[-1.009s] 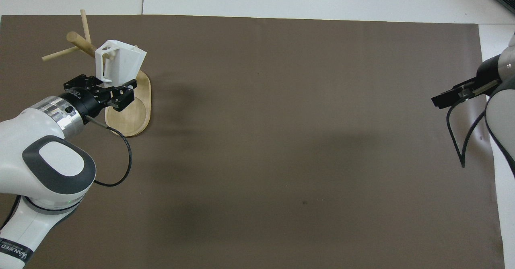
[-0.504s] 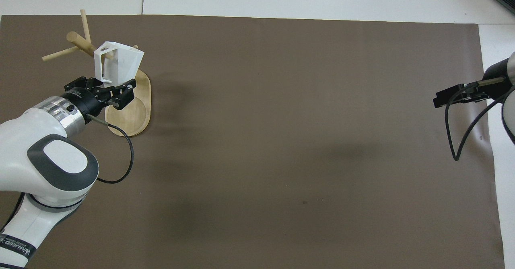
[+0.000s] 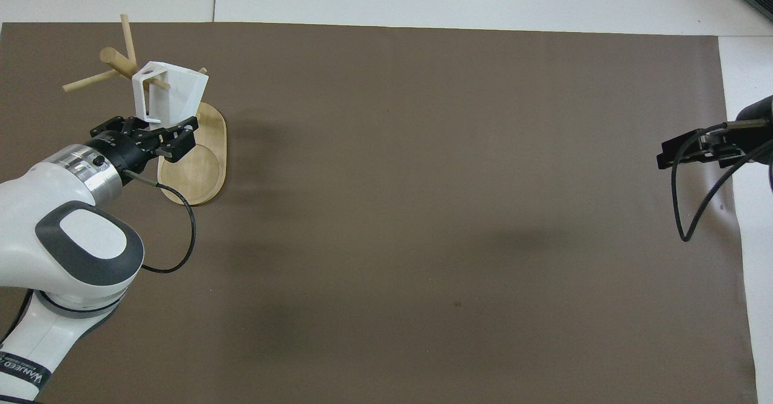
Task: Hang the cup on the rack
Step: 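Hang the mug handle on the rack peg with the left gripper, then open the left gripper and withdraw it from the mug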
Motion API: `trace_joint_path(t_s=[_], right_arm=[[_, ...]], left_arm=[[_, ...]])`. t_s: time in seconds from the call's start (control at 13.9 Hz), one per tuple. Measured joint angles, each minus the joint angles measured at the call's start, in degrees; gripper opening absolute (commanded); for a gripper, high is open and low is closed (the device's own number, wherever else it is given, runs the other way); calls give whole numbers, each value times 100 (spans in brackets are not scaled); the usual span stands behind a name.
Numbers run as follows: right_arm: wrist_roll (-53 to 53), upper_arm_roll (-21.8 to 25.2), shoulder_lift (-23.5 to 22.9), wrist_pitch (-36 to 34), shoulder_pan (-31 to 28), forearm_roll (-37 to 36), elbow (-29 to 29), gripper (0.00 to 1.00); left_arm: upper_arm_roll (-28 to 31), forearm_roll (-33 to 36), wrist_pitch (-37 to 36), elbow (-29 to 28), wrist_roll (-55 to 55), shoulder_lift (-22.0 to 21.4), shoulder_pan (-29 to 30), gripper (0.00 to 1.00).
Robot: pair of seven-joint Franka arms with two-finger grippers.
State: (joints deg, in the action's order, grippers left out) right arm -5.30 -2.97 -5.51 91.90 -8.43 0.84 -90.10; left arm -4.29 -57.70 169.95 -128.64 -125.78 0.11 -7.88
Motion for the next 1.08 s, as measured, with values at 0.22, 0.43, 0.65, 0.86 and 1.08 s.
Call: trace_joint_path(t_s=[0.22,0.43,0.65,0.86,1.08], right_arm=[[1,305,8,312,-5,-11,-3,100],[1,458,8,492,-7,-11,-5,100],[1,447,8,492,6,-11,-6,100],[1,444,8,492,6,-11,-7,100],[1,431,8,492,7,-11,-11,100]], left_arm=[[1,0,8,3,21,0,0,100],[18,0,7,3,153,0,111,100],[26,1,-4,15,236,-10,256,100],[34,3,-236,27,490,-113,446,100],[47,184,-793,30,841,-291,728,100]])
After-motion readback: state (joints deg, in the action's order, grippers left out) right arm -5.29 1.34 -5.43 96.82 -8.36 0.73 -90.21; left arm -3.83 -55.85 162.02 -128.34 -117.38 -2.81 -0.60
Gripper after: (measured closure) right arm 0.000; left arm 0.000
